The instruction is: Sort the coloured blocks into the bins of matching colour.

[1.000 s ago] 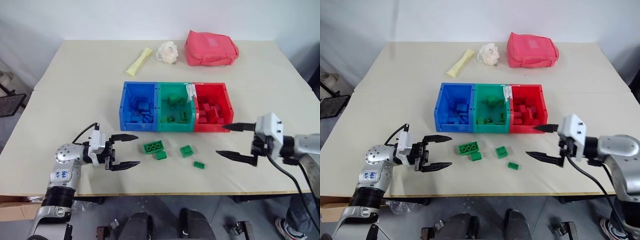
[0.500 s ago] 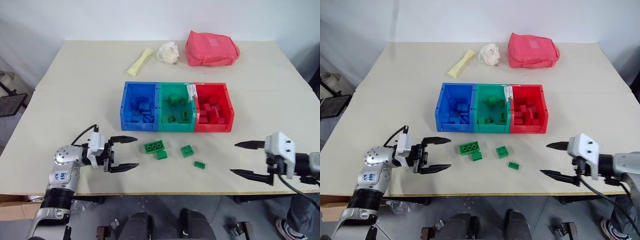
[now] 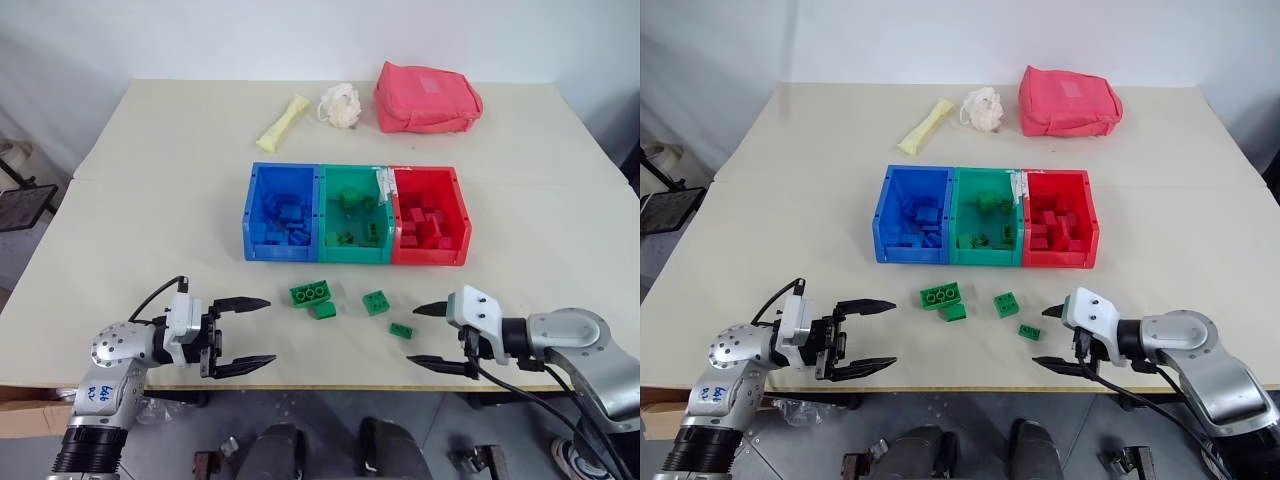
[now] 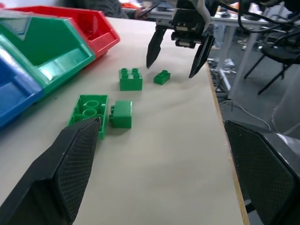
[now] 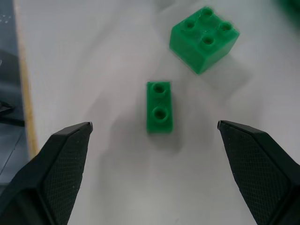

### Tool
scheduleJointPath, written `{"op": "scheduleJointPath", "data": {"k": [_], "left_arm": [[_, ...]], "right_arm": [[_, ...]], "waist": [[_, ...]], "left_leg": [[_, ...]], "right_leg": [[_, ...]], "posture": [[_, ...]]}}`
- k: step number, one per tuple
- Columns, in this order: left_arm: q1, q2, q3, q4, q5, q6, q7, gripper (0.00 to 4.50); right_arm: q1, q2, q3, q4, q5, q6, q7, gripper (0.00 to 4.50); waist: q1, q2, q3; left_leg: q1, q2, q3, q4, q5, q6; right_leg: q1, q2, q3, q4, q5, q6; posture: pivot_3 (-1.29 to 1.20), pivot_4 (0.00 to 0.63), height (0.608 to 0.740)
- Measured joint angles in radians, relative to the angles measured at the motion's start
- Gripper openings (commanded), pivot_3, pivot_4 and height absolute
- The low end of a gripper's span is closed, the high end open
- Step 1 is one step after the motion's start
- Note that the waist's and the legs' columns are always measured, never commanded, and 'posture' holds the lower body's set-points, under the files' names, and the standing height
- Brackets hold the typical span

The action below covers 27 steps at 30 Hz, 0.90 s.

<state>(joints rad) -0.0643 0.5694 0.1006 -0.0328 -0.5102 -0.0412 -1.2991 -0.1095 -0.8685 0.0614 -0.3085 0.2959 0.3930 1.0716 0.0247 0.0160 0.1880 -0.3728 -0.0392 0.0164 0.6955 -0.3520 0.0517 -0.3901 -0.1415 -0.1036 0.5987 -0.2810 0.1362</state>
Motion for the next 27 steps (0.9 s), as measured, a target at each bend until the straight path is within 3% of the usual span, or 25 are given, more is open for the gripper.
{"op": "scheduleJointPath", "data": {"k": [1, 3, 14, 20, 27], "left_arm": [[0.003, 0.0, 0.001, -0.005, -0.001, 0.003, 0.004, 4.5], [0.008, 0.0, 0.001, -0.01, -0.002, 0.008, 0.014, 4.5], [-0.001, -0.011, -0.001, -0.023, -0.001, 0.004, 0.029, 4.5], [-0.037, -0.023, -0.003, 0.027, 0.001, -0.018, 0.022, 4.5], [-0.092, -0.045, -0.013, 0.088, 0.007, -0.059, 0.01, 4.5]], "right_arm": [[-0.002, 0.003, 0.005, 0.001, -0.001, -0.001, -0.001, 4.48], [-0.013, 0.017, 0.017, 0.008, -0.007, -0.001, -0.004, 3.95], [-0.037, 0.047, 0.051, 0.013, -0.031, 0.004, -0.021, 0.44], [-0.063, 0.047, 0.044, -0.01, -0.01, 0.044, -0.018, 0.45], [-0.413, 0.129, 0.01, 0.035, 0.047, 0.106, -0.056, 0.45]], "waist": [[0.001, 0.0, 0.0], [0.0, 0.0, 0.0], [-0.001, 0.0, 0.0], [-0.001, 0.0, 0.0], [-0.012, 0.0, 0.0]], "left_leg": [[0.0, 0.0, -0.001, 0.0, 0.0, 0.0], [0.0, 0.0, -0.001, 0.0, 0.0, 0.0], [0.0, 0.0, -0.001, -0.001, 0.0, 0.0], [0.0, 0.0, 0.0, -0.001, 0.0, 0.0], [0.0, 0.002, 0.0, -0.001, -0.001, -0.002]], "right_leg": [[0.0, 0.0, 0.0, 0.0, 0.0, 0.0], [0.0, 0.0, 0.0, 0.001, 0.0, 0.0], [0.0, 0.006, 0.0, 0.001, 0.0, 0.0], [0.0, 0.006, -0.001, 0.001, 0.0, 0.0], [-0.002, 0.007, -0.001, 0.002, 0.0, -0.001]], "posture": [[0.0, 0.15, 0.74], [0.0, 0.15, 0.74], [0.0, 0.15, 0.74], [0.0, 0.15, 0.74], [0.0, 0.15, 0.74]]}}
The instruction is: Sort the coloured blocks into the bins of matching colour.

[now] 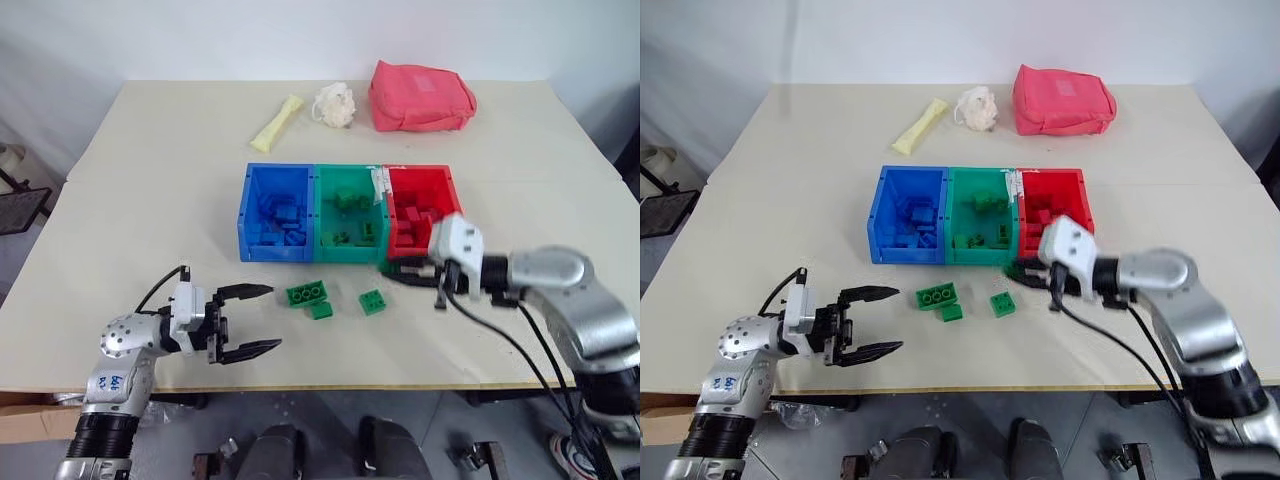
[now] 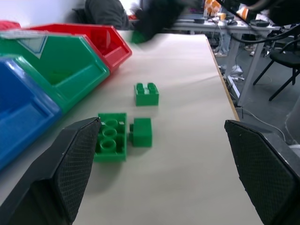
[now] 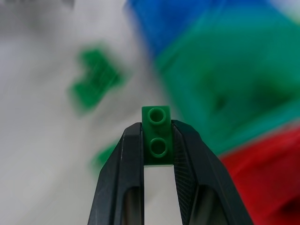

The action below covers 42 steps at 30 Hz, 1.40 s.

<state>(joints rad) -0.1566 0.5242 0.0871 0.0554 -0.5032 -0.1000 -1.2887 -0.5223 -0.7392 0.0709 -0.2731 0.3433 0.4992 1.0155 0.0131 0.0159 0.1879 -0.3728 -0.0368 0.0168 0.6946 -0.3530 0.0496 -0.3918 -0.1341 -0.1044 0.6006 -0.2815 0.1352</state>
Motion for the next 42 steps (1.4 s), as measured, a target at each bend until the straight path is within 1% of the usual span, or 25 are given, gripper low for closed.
{"op": "scheduleJointPath", "data": {"k": [4, 6, 9, 11, 13, 16, 18, 21, 23, 26, 29, 33, 35, 36, 39, 42], "left_arm": [[-0.028, -0.008, 0.004, 0.037, 0.006, -0.026, 0.01, 4.5], [-0.038, -0.022, 0.004, 0.036, 0.007, -0.035, 0.024, 4.5], [-0.068, -0.06, 0.015, 0.04, 0.019, -0.033, 0.113, 4.5], [-0.103, -0.089, 0.032, 0.041, 0.036, -0.02, 0.207, 4.5], [-0.136, -0.097, 0.033, 0.04, 0.044, -0.002, 0.274, 4.5], [-0.142, -0.101, 0.032, 0.037, 0.045, 0.01, 0.309, 4.5], [-0.143, -0.108, 0.031, 0.037, 0.045, 0.011, 0.316, 4.5], [-0.15, -0.111, 0.03, 0.038, 0.045, 0.011, 0.321, 4.5], [-0.154, -0.111, 0.029, 0.041, 0.045, 0.01, 0.316, 4.5], [-0.154, -0.09, 0.019, 0.057, 0.044, -0.005, 0.257, 4.5], [-0.149, -0.045, 0.006, 0.095, 0.043, -0.012, 0.16, 4.5], [-0.162, -0.028, -0.01, 0.14, 0.041, -0.016, 0.068, 4.5], [-0.18, -0.006, -0.032, 0.161, 0.044, -0.017, 0.018, 4.5], [-0.183, 0.015, -0.04, 0.167, 0.046, -0.017, -0.015, 4.5], [-0.183, 0.06, -0.051, 0.202, 0.06, -0.018, -0.079, 4.5], [-0.191, 0.064, -0.069, 0.224, 0.064, -0.026, -0.115, 4.5]], "right_arm": [[-0.159, 0.116, 0.048, 0.196, -0.041, -0.032, -0.036, 0.45], [-0.222, 0.157, 0.073, 0.283, -0.073, -0.062, -0.05, 0.45], [-0.31, 0.227, 0.084, 0.441, -0.127, -0.127, -0.095, 0.45], [-0.355, 0.26, 0.087, 0.54, -0.159, -0.174, -0.115, 1.17], [-0.38, 0.277, 0.098, 0.613, -0.185, -0.208, -0.119, 1.79], [-0.379, 0.282, 0.109, 0.665, -0.208, -0.245, -0.113, 2.73], [-0.379, 0.282, 0.109, 0.666, -0.209, -0.264, -0.107, 3.47], [-0.376, 0.279, 0.108, 0.641, -0.208, -0.273, -0.091, 4.43], [-0.358, 0.263, 0.098, 0.591, -0.198, -0.27, -0.074, 4.47], [-0.273, 0.191, 0.064, 0.443, -0.152, -0.231, -0.025, 4.47], [-0.154, 0.105, 0.028, 0.321, -0.099, -0.185, 0.037, 4.47], [-0.016, 0.036, -0.017, 0.213, -0.034, -0.157, 0.093, 4.47], [0.067, -0.008, -0.066, 0.153, 0.003, -0.145, 0.115, 4.47], [0.141, -0.051, -0.105, 0.117, 0.022, -0.141, 0.13, 4.47], [0.275, -0.13, -0.173, 0.085, 0.034, -0.127, 0.153, 4.47], [0.356, -0.177, -0.219, 0.054, 0.034, -0.134, 0.165, 4.47]], "waist": [[-0.003, 0.0, 0.0], [-0.005, 0.0, 0.0], [-0.008, 0.0, 0.0], [-0.011, 0.0, 0.0], [-0.015, 0.0, 0.0], [-0.021, 0.0, 0.0], [-0.021, 0.0, 0.0], [-0.02, 0.0, 0.0], [-0.017, 0.0, 0.0], [-0.011, 0.0, 0.0], [-0.012, 0.0, 0.0], [-0.013, 0.0, 0.0], [-0.01, 0.0, 0.0], [-0.004, 0.0, 0.0], [0.001, 0.0, 0.0], [0.003, 0.0, 0.0]], "left_leg": [[-0.001, -0.002, 0.001, -0.001, 0.0, 0.001], [-0.001, -0.002, 0.0, 0.0, 0.001, 0.002], [-0.001, -0.003, -0.001, 0.0, 0.001, 0.002], [-0.001, -0.004, -0.002, 0.0, 0.001, 0.002], [-0.001, -0.004, -0.002, 0.0, 0.001, 0.002], [-0.001, -0.004, -0.002, -0.001, 0.001, 0.002], [-0.001, -0.003, -0.002, -0.001, 0.001, 0.002], [-0.001, -0.003, -0.002, -0.001, 0.001, 0.002], [-0.001, -0.003, -0.002, 0.0, 0.001, 0.002], [-0.001, -0.004, -0.004, 0.0, 0.001, 0.002], [-0.001, -0.004, -0.003, 0.0, 0.001, 0.002], [-0.001, -0.003, -0.001, 0.0, 0.001, 0.002], [-0.001, -0.002, -0.001, 0.0, 0.001, 0.002], [-0.001, -0.002, -0.001, 0.0, 0.001, 0.002], [-0.001, -0.003, 0.001, 0.0, 0.0, 0.002], [-0.001, -0.002, 0.003, 0.001, 0.0, 0.003]], "right_leg": [[-0.001, 0.001, -0.002, 0.001, 0.0, 0.0], [-0.001, 0.001, -0.003, 0.002, 0.0, 0.0], [-0.001, 0.0, -0.004, 0.004, 0.0, 0.0], [-0.001, 0.001, -0.004, 0.005, 0.0, 0.0], [-0.001, 0.001, -0.004, 0.006, 0.0, 0.0], [-0.002, 0.001, -0.004, 0.006, 0.0, 0.0], [-0.002, 0.001, -0.004, 0.006, 0.0, 0.0], [-0.002, 0.001, -0.004, 0.006, 0.0, 0.0], [-0.002, 0.001, -0.004, 0.006, 0.0, 0.0], [-0.001, 0.001, -0.004, 0.005, 0.0, 0.0], [0.0, 0.001, -0.005, 0.004, 0.0, 0.0], [0.0, 0.001, -0.005, 0.003, 0.0, 0.0], [0.0, 0.001, -0.005, 0.002, 0.0, 0.0], [0.0, 0.001, -0.005, 0.002, 0.0, 0.0], [0.0, 0.0, -0.004, 0.001, 0.0, 0.001], [0.0, 0.001, -0.003, 0.0, 0.0, 0.001]], "posture": [[0.0, 0.15, 0.74], [0.0, 0.15, 0.74], [0.0, 0.15, 0.74], [0.0, 0.15, 0.74], [0.0, 0.15, 0.74], [0.0, 0.15, 0.74], [0.0, 0.15, 0.74], [0.0, 0.15, 0.74], [0.0, 0.15, 0.74], [0.0, 0.15, 0.74], [0.0, 0.15, 0.74], [0.0, 0.15, 0.74], [0.0, 0.15, 0.74], [0.0, 0.15, 0.74], [0.0, 0.15, 0.74], [0.0, 0.15, 0.74]]}}
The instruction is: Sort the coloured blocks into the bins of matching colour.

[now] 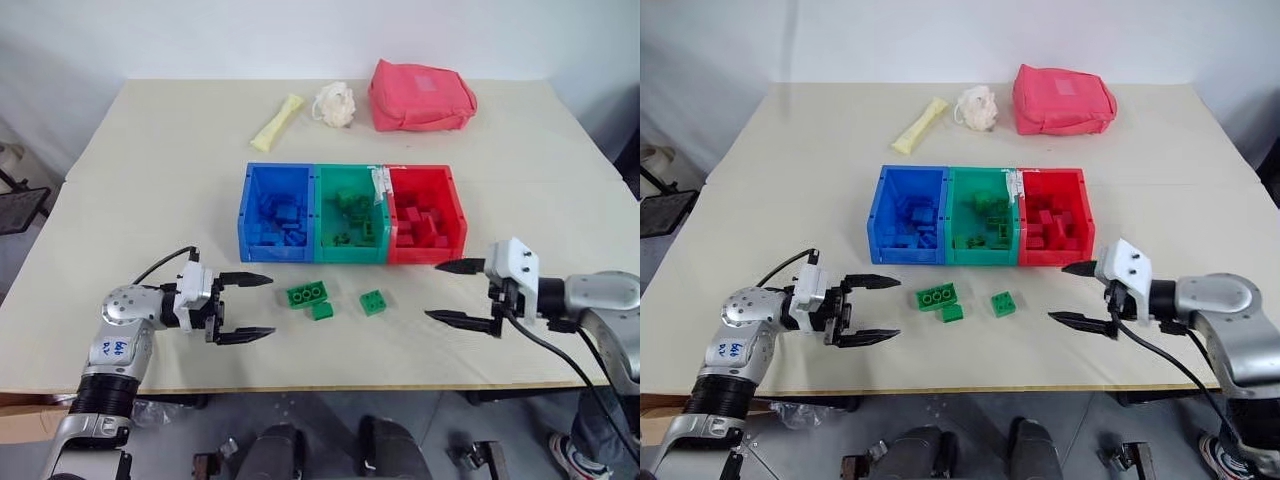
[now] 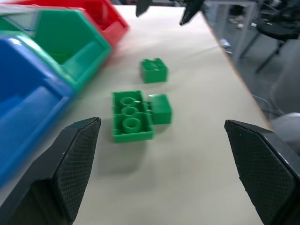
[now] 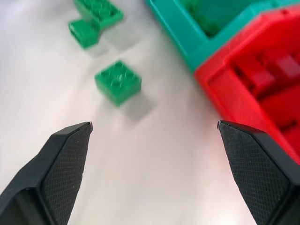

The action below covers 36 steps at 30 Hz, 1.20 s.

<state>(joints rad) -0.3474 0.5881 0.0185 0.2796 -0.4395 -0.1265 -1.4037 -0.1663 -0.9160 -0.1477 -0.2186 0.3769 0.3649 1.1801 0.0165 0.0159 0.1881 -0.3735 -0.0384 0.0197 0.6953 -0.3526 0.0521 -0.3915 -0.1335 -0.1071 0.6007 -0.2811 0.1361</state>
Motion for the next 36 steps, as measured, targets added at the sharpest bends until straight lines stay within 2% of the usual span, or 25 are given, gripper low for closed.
{"op": "scheduleJointPath", "data": {"k": [4, 11, 18, 22, 24, 32, 35, 36], "left_arm": [[0.0, 0.01, -0.001, 0.021, 0.008, -0.005, -0.029, 4.5], [-0.008, 0.008, 0.0, 0.045, 0.011, -0.011, -0.037, 4.5], [0.012, 0.0, 0.004, 0.004, 0.009, -0.004, -0.019, 4.5], [0.051, -0.047, 0.042, -0.053, -0.014, 0.002, 0.061, 4.5], [0.058, -0.061, 0.046, -0.083, -0.024, 0.004, 0.093, 4.5], [0.179, -0.084, 0.115, -0.24, -0.051, 0.043, 0.238, 4.5], [0.209, -0.085, 0.128, -0.283, -0.066, 0.061, 0.273, 4.5], [0.22, -0.085, 0.13, -0.302, -0.068, 0.064, 0.282, 4.5]], "right_arm": [[0.131, -0.061, -0.082, 0.004, -0.013, -0.026, 0.018, 4.47], [0.126, -0.061, -0.088, 0.004, -0.013, -0.04, 0.006, 4.47], [0.017, 0.002, 0.061, -0.023, -0.019, -0.014, -0.035, 4.47], [-0.122, 0.12, 0.209, -0.006, -0.084, 0.007, -0.097, 4.47], [-0.147, 0.143, 0.255, 0.003, -0.105, 0.007, -0.11, 4.47], [-0.265, 0.243, 0.388, 0.157, -0.209, -0.023, -0.125, 4.47], [-0.289, 0.249, 0.409, 0.192, -0.222, -0.059, -0.114, 3.83], [-0.291, 0.249, 0.414, 0.193, -0.222, -0.065, -0.111, 3.5]], "waist": [[0.008, 0.0, 0.0], [0.007, 0.0, 0.0], [0.007, 0.0, 0.0], [0.003, 0.0, 0.0], [0.008, 0.0, 0.0], [0.007, 0.0, 0.0], [0.004, 0.0, 0.0], [0.003, 0.0, 0.0]], "left_leg": [[0.0, 0.0, 0.0, 0.0, 0.0, 0.0], [0.0, 0.001, 0.0, 0.001, 0.0, 0.0], [0.0, 0.001, -0.001, 0.001, 0.0, 0.0], [0.0, 0.001, -0.001, 0.002, 0.0, -0.001], [-0.001, 0.001, -0.003, 0.002, 0.0, -0.001], [-0.001, 0.0, -0.004, 0.001, 0.0, -0.001], [-0.001, 0.0, -0.003, 0.002, 0.0, -0.001], [0.0, 0.0, -0.003, 0.002, 0.0, -0.001]], "right_leg": [[0.0, 0.0, 0.0, 0.0, 0.0, 0.0], [0.0, -0.001, 0.001, 0.0, 0.0, 0.0], [0.0, -0.001, 0.001, 0.0, 0.0, 0.0], [0.0, -0.001, 0.003, 0.0, 0.0, 0.0], [-0.001, -0.001, 0.003, 0.001, 0.0, 0.0], [0.0, -0.001, 0.002, 0.001, 0.0, 0.0], [0.0, 0.0, 0.002, 0.001, 0.0, 0.0], [0.0, 0.0, 0.002, 0.001, 0.0, 0.0]], "posture": [[0.0, 0.15, 0.74], [0.0, 0.15, 0.74], [0.0, 0.15, 0.74], [0.0, 0.15, 0.74], [0.0, 0.15, 0.74], [0.0, 0.15, 0.74], [0.0, 0.15, 0.74], [0.0, 0.15, 0.74]]}}
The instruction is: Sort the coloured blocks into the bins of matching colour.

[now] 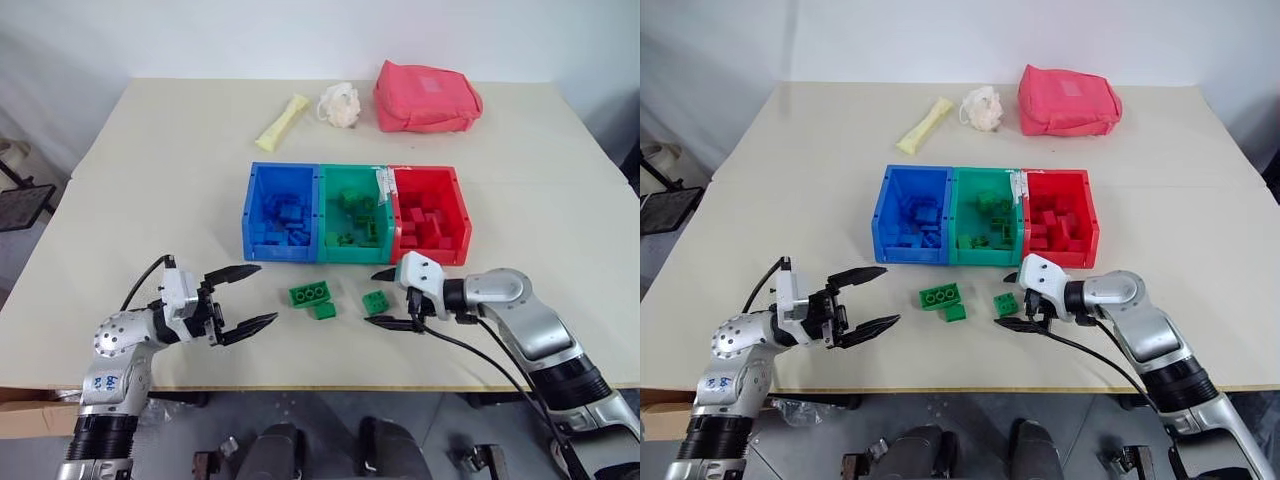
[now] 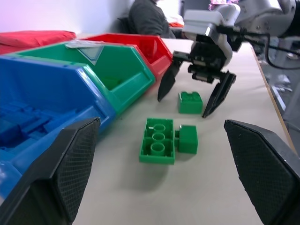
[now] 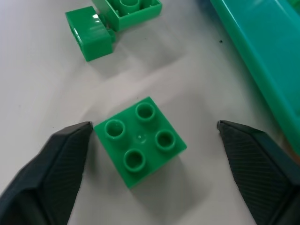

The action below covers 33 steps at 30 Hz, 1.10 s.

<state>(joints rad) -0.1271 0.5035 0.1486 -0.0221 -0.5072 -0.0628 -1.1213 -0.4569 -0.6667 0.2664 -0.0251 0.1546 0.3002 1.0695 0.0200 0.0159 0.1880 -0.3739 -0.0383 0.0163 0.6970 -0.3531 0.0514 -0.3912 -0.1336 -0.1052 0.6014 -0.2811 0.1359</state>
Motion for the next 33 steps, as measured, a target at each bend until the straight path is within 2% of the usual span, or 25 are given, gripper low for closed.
{"op": "scheduleJointPath", "data": {"k": [5, 13, 19, 24, 31, 32, 33], "left_arm": [[0.025, 0.0, 0.005, -0.036, -0.004, 0.012, 0.034, 4.5], [0.027, -0.002, 0.007, -0.047, -0.005, 0.018, 0.051, 4.5], [-0.005, -0.025, 0.008, -0.046, -0.008, 0.019, 0.073, 4.5], [-0.014, -0.025, 0.004, -0.043, -0.008, 0.02, 0.061, 4.5], [-0.11, -0.024, -0.013, 0.016, -0.005, 0.016, 0.025, 4.5], [-0.127, -0.024, -0.014, 0.031, -0.004, 0.014, 0.021, 4.5], [-0.134, -0.024, -0.014, 0.04, -0.003, 0.013, 0.017, 4.5]], "right_arm": [[0.0, 0.001, 0.002, 0.003, 0.0, -0.012, 0.004, 1.95], [-0.016, 0.003, -0.014, -0.012, 0.021, 0.014, 0.009, 1.95], [-0.223, 0.077, -0.098, 0.0, 0.072, 0.055, -0.033, 1.95], [-0.344, 0.149, -0.1, 0.152, 0.052, 0.046, -0.083, 1.95], [-0.462, 0.219, -0.093, 0.387, -0.021, -0.058, -0.143, 4.25], [-0.472, 0.226, -0.093, 0.408, -0.029, -0.073, -0.149, 4.47], [-0.476, 0.231, -0.093, 0.42, -0.034, -0.085, -0.151, 4.47]], "waist": [[0.001, 0.0, 0.0], [0.0, 0.0, 0.0], [-0.009, 0.0, 0.0], [-0.016, 0.0, 0.0], [-0.026, 0.0, 0.0], [-0.027, 0.0, 0.0], [-0.027, 0.0, 0.0]], "left_leg": [[0.0, 0.0, 0.0, 0.0, 0.0, 0.0], [0.0, 0.0, 0.001, 0.0, 0.0, 0.0], [0.0, 0.001, 0.0, -0.001, -0.001, -0.001], [0.0, -0.001, 0.0, -0.001, -0.001, -0.001], [0.0, 0.0, 0.001, -0.001, 0.0, -0.001], [0.0, 0.0, 0.0, -0.002, 0.0, -0.001], [0.0, 0.0, 0.0, -0.002, 0.0, -0.001]], "right_leg": [[0.0, 0.0, 0.0, 0.0, 0.0, 0.0], [0.0, 0.0, 0.0, 0.0, 0.0, 0.0], [-0.001, 0.001, -0.001, 0.001, 0.0, 0.0], [-0.001, 0.001, -0.002, 0.001, 0.0, 0.0], [-0.002, 0.002, -0.003, 0.003, 0.0, 0.0], [-0.002, 0.002, -0.002, 0.003, 0.0, 0.0], [-0.002, 0.002, -0.003, 0.003, 0.0, 0.0]], "posture": [[0.0, 0.15, 0.74], [0.0, 0.15, 0.74], [0.0, 0.15, 0.74], [0.0, 0.15, 0.74], [0.0, 0.15, 0.74], [0.0, 0.15, 0.74], [0.0, 0.15, 0.74]]}}
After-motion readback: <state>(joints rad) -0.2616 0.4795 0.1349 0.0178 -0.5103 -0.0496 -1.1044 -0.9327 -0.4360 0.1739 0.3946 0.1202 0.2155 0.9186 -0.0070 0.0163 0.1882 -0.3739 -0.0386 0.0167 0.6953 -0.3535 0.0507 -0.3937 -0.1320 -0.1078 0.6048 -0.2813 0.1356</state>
